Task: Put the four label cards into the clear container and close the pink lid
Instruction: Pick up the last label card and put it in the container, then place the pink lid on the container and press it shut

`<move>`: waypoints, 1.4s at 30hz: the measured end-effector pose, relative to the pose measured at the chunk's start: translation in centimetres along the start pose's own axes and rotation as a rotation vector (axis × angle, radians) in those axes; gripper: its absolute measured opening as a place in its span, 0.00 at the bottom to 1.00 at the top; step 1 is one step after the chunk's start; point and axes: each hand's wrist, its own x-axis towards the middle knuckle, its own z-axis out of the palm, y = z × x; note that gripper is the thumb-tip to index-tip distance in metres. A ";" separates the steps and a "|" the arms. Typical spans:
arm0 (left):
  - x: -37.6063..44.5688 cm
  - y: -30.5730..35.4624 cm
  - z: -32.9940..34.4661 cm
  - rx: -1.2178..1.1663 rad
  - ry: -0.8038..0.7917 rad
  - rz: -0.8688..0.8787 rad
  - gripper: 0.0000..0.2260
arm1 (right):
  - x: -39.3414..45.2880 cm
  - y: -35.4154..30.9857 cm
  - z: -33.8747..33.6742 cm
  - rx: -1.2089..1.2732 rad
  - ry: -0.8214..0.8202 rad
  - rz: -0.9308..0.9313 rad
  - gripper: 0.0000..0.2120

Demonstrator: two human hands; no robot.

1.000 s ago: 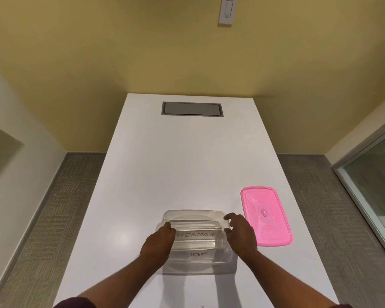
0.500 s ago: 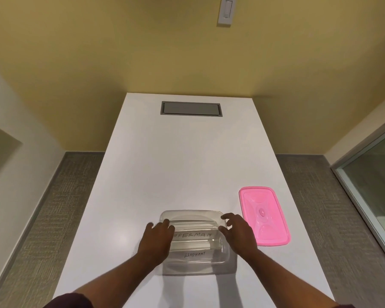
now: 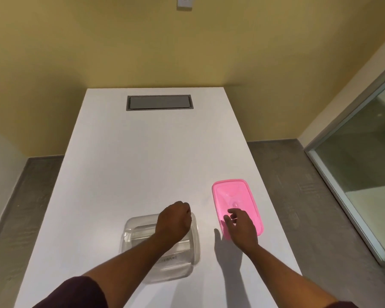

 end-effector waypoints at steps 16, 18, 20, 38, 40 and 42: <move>7.0 11.7 9.1 -0.736 -0.484 -0.630 0.26 | 8.3 7.5 -5.0 -0.208 -0.230 0.227 0.26; 7.2 11.9 9.8 -0.737 -0.447 -0.662 0.25 | 8.5 7.8 -5.0 -0.179 -0.202 0.238 0.24; 7.2 12.1 10.2 -0.769 -0.412 -0.669 0.24 | 8.4 7.9 -4.9 -0.145 -0.176 0.244 0.23; 5.0 11.4 4.7 -0.998 -0.282 -0.632 0.42 | 5.1 3.4 -6.4 0.499 0.243 0.351 0.15; 4.7 10.7 3.7 -1.026 -0.257 -0.610 0.38 | 4.4 1.9 -6.2 0.566 0.254 0.314 0.13; 4.1 9.7 2.3 -1.049 -0.233 -0.582 0.33 | 3.6 0.4 -5.9 0.625 0.252 0.278 0.11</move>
